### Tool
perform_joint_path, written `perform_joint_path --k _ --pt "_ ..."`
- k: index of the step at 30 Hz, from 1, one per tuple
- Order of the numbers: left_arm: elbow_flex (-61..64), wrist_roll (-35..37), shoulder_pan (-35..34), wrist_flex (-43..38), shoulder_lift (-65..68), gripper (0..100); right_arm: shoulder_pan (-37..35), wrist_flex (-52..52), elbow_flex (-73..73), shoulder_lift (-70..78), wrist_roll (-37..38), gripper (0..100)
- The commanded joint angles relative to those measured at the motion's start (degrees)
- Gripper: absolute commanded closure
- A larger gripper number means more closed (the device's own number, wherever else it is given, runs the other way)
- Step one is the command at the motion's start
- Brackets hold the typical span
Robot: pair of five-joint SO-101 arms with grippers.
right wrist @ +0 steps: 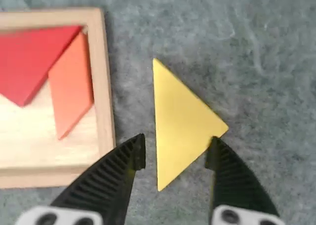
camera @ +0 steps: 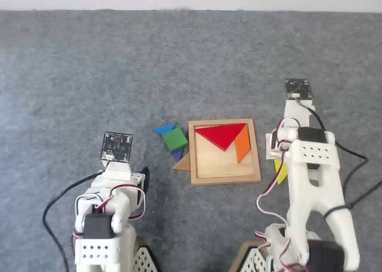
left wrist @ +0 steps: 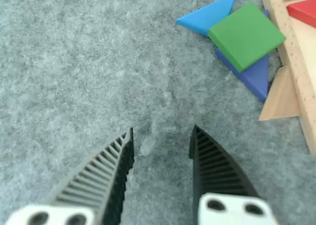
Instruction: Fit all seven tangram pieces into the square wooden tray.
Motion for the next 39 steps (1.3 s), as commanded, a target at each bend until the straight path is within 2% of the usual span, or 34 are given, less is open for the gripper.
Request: perform_joint_path --k 1,8,25,27,32,39 --pt "-0.7 0.5 -0.2 0.1 -0.6 82 -0.3 0.7 -4.3 5.0 4.0 66.8" --pt "-0.7 0.5 -0.2 0.1 -0.6 82 0.6 -3.1 -7.1 13.4 4.6 68.5" --pt "-0.7 0.5 -0.2 0.1 -0.6 82 2.9 -1.0 -17.5 31.7 7.7 69.0" --pt "-0.7 0.5 -0.2 0.1 -0.6 82 2.9 0.2 -19.2 33.1 7.4 72.3" --pt "-0.7 0.5 -0.2 0.1 -0.6 82 2.9 0.4 -20.2 33.7 7.6 88.8" --pt "-0.7 0.5 -0.2 0.1 -0.6 82 3.5 0.9 -19.7 30.6 7.1 89.4"
